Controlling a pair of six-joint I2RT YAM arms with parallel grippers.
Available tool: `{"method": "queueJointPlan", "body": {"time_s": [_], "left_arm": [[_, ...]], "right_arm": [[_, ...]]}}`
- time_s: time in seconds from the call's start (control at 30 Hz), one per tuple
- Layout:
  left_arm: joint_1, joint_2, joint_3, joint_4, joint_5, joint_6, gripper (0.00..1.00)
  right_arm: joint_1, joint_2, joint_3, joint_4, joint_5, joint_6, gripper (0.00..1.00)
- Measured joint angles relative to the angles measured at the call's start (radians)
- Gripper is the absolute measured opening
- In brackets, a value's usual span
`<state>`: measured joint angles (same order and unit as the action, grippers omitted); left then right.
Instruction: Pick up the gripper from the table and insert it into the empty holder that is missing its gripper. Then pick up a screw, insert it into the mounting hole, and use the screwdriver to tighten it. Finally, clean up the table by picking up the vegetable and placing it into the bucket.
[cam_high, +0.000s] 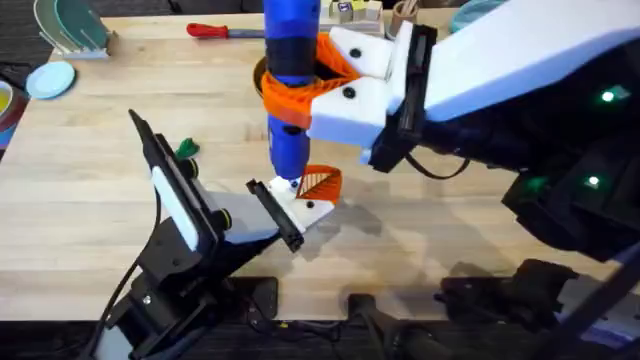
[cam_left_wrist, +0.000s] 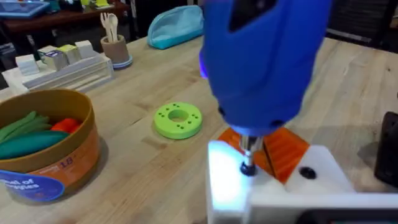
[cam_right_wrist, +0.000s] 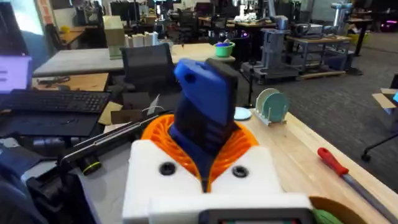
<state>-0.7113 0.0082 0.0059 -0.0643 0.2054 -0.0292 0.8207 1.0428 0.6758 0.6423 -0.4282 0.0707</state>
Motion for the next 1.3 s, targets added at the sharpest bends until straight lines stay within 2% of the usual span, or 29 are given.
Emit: {"method": "queueJointPlan", "body": {"time_s": [0.83,1.3], "left_arm": [[0.000,0.000,0.000,-0.001,0.000,0.000,0.013],[0.000,0.000,0.000,0.000,0.000,0.000,0.013]], "right_arm": [[0.000,0.000,0.000,-0.051,-0.007,-0.033,0.022],[0.000,-0.005,0.000,0.008,-0.008,-0.045,0.022]]}}
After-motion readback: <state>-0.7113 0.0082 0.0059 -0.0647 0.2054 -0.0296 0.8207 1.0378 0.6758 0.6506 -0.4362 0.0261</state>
